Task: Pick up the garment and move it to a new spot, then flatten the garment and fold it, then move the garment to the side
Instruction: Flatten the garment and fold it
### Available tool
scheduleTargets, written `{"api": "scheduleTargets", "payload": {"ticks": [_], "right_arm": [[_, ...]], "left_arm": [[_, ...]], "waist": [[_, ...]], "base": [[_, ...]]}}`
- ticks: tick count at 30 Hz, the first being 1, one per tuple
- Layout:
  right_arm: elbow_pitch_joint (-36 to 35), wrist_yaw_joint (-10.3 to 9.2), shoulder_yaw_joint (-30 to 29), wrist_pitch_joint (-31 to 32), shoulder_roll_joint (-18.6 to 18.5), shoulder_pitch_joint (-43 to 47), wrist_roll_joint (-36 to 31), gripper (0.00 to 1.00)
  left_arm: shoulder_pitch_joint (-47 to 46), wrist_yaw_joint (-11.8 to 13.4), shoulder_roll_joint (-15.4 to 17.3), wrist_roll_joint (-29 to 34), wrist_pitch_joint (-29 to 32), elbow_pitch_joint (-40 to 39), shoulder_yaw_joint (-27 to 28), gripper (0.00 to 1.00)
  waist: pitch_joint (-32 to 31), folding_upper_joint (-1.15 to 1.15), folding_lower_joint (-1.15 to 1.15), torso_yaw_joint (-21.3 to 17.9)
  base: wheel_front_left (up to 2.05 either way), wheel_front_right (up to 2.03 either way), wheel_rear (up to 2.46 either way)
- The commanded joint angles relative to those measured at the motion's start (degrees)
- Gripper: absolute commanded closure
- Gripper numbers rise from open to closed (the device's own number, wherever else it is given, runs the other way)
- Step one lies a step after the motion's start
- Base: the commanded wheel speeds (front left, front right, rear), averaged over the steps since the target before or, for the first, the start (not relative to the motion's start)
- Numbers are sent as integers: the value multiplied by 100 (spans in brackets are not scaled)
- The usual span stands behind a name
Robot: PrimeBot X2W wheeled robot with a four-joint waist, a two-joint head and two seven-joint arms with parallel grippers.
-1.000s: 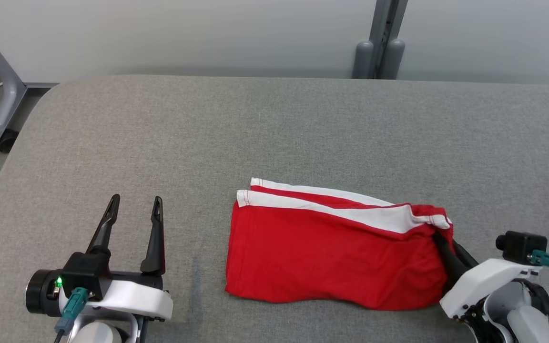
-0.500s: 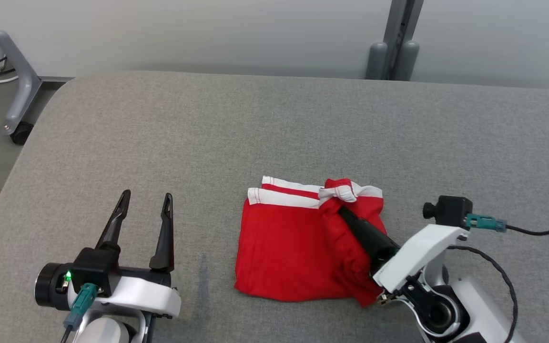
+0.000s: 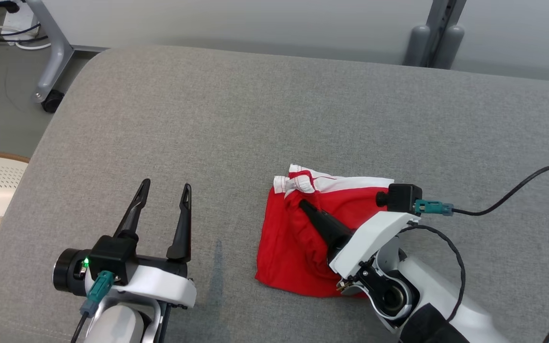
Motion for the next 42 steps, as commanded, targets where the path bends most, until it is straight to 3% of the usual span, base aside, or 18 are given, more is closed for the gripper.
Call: {"api": "scheduleTargets", "payload": {"ticks": [1, 2, 3, 12, 18, 24, 29, 33, 42], "right_arm": [[44, 12, 54, -88, -31, -78, 125, 57], [100, 12, 154, -165, -31, -130, 178, 2], [144, 12, 247, -252, -34, -185, 197, 0], [170, 12, 831, -1160, -131, -585, -189, 0], [-148, 12, 471, -1459, -547, -374, -576, 0], [-615, 12, -572, -1471, -1038, 316, -1188, 0], [-1118, 12, -1716, -1470, -1311, 1142, -2165, 0], [-1637, 12, -2611, -1470, -1251, 1770, -3195, 0], [-2416, 12, -3525, -1422, -902, 2715, -4825, 0]], "left_arm": [[-100, -19, 17, 23, -26, 13, 15, 0], [-97, -23, 7, 31, -26, 18, 29, 0], [-90, -23, -3, 38, -26, 24, 42, 0], [-18, -5, -26, 80, -26, 47, 158, 0], [105, 61, 42, 86, -26, 64, 295, 0], [291, 139, 127, 37, -25, 35, 430, 0], [487, 223, 208, -13, -6, -34, 512, 0], [656, 282, 272, -51, 61, -116, 557, 0], [1072, 365, 380, -114, 170, -326, 587, 0]], "waist": [[18, 0, 0, 17], [23, 0, 0, 14], [27, 0, 0, 3], [5, 0, 0, -216], [-113, 0, 0, -462], [-251, 0, 0, -707], [-374, 0, 0, -875], [-460, 0, 0, -999], [-798, 0, 0, -1134]], "base": [[0, 0, 0], [0, 0, 0], [0, 0, 0], [0, 0, 0], [0, 0, 0], [0, 0, 0], [0, 0, 0], [0, 0, 0], [0, 0, 0]]}}
